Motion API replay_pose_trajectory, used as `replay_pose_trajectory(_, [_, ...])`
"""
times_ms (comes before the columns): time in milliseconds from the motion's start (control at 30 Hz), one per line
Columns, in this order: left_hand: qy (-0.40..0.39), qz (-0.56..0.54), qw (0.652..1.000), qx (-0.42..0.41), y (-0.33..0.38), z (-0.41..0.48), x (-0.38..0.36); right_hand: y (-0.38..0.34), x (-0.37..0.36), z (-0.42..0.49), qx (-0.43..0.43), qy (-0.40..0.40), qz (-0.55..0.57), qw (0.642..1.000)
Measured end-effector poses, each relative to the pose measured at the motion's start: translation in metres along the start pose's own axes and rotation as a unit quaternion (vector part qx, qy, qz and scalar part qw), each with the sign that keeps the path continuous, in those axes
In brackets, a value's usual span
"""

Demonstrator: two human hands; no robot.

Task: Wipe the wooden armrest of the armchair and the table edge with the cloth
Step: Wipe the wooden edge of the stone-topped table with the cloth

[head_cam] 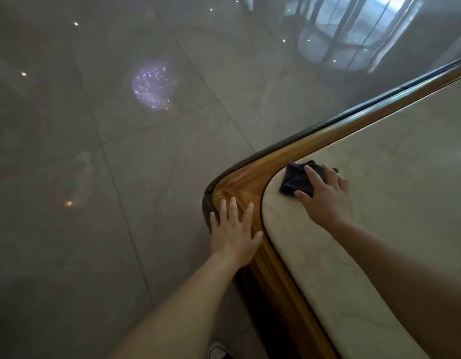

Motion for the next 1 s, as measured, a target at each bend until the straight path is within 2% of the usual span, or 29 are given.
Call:
replay_pose_trajectory(100, [-0.034,0.020,0.999,-0.007,0.001,0.022,-0.024,0.007,-0.015,0.021,0.014,-0.013,-0.067,0.998])
replay_pose_trajectory(267, [-0.082,0.016,0.996,-0.015,-0.014,0.032,-0.066,0.025,-0.052,0.051,0.017,-0.076,-0.078,0.994])
replay_pose_trajectory(433, [-0.072,0.002,0.997,-0.026,-0.015,0.032,-0.070,0.030,-0.083,0.061,0.045,-0.105,-0.108,0.988])
replay_pose_trajectory(533, [-0.071,0.009,0.997,-0.023,-0.014,0.029,-0.067,0.023,-0.090,0.059,0.080,-0.085,-0.147,0.982])
replay_pose_trajectory(633, [-0.079,0.026,0.996,-0.025,-0.010,0.031,-0.065,0.022,-0.076,0.064,0.054,-0.045,-0.130,0.989])
replay_pose_trajectory(700, [-0.064,0.024,0.997,-0.026,-0.011,0.036,-0.065,0.023,-0.064,0.076,0.045,0.008,-0.168,0.985])
replay_pose_trajectory(767, [-0.062,0.016,0.997,-0.034,-0.010,0.034,-0.065,0.024,-0.066,0.082,0.048,-0.034,-0.191,0.980])
replay_pose_trajectory(833, [-0.058,0.009,0.998,-0.039,-0.012,0.030,-0.067,0.023,-0.084,0.076,0.046,-0.104,-0.161,0.980])
replay_pose_trajectory(867, [-0.054,0.006,0.998,-0.040,-0.014,0.030,-0.067,0.021,-0.092,0.072,0.040,-0.112,-0.150,0.981])
replay_pose_trajectory(1000, [-0.058,0.000,0.998,-0.036,-0.016,0.031,-0.067,0.010,-0.094,0.052,0.028,-0.019,-0.176,0.984])
Point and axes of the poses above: each hand's wrist, its own z-axis towards the middle knuckle, its own x-axis out of the back of the hand, y = z × x, the point moved 8 cm from there along z, towards the middle knuckle, and after that the axes turned 8 degrees about -z, right-handed, at the moved point
